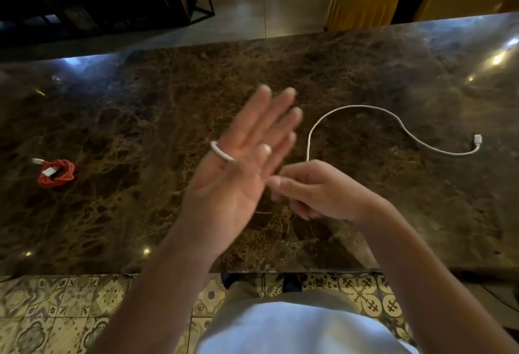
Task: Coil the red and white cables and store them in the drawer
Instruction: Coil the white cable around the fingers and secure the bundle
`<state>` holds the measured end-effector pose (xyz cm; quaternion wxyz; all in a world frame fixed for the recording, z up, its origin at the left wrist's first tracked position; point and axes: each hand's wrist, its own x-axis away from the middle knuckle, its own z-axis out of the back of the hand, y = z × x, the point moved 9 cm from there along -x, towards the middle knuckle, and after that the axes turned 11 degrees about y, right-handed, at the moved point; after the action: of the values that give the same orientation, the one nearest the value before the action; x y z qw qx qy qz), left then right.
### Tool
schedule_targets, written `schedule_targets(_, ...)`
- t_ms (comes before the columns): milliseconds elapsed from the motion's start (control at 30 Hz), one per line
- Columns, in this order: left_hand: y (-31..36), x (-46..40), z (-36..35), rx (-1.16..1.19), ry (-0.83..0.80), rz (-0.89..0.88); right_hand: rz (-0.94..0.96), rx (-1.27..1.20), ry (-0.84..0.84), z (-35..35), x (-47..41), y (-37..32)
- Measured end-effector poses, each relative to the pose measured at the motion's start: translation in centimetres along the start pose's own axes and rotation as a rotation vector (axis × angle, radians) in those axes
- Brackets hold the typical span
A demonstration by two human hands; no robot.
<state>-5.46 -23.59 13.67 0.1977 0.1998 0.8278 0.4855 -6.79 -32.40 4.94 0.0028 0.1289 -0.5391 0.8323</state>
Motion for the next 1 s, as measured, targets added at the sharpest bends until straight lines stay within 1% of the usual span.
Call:
schedule_targets(33,0.6,-0.3,1.2,-0.015,0.045,-0.032,0.011,-0.051,-0.03,0.7,0.0,0.7)
schedule_targets(67,1.0,-0.5,2.5,-0.052,0.09,-0.052,-0.016,-0.056,-0.052,1.7,0.7,1.3)
schedule_targets(133,1.2,-0.6,5.1,-0.143,0.169,-0.063,-0.013,-0.101,-0.039,1.6,0.9,1.7)
schedule_targets(200,-0.1,-1.1,7.2,-0.267,0.237,-0.034,0.072,-0.026,-0.104,0.8,1.8,0.3)
schedule_targets(267,-2.3,-1.3,7.6,-0.358,0.251,0.058,0.137,0.059,-0.103,1.6,2.5,-1.6)
schedule_targets(300,-3.7,-1.1,7.5,-0.385,0.229,0.119,0.178,0.097,-0.129,1.6,3.1,-2.8)
schedule_targets(333,-5.0,-0.7,7.2,-0.425,0.169,0.179,0.243,0.149,-0.135,1.6,3.5,-4.2)
schedule_targets(400,-7.4,1.0,5.5,-0.485,-0.036,0.291,0.348,0.183,-0.099,2.2,4.3,-6.6)
schedule_targets(467,-8.5,2.8,3.7,-0.417,-0.213,0.395,0.353,0.191,-0.043,3.7,4.3,-7.1)
schedule_targets(533,-8.6,3.6,2.4,-0.369,-0.302,0.459,0.366,0.2,0.063,5.4,3.9,-6.7)
schedule_targets(600,-8.7,3.9,2.0,-0.439,-0.343,0.497,0.375,0.177,0.094,5.9,3.9,-6.5)
schedule_targets(700,-9.3,3.8,1.8,-0.715,-0.362,0.494,0.409,0.189,-0.082,3.7,4.1,-6.8)
schedule_targets(767,-9.7,3.9,1.3,-0.816,-0.393,0.5,0.441,0.223,-0.136,2.7,4.1,-6.9)
schedule_targets(867,-10.2,5.0,0.3,-0.797,-0.452,0.536,0.491,0.181,-0.169,2.4,3.4,-7.6)
schedule_targets(933,-9.9,6.0,-1.0,-0.709,-0.531,0.542,0.455,0.014,-0.251,2.3,2.6,-7.3)
schedule_targets(1000,-9.3,6.7,-2.5,-0.584,-0.611,0.562,0.376,-0.173,-0.345,1.5,1.2,-6.3)
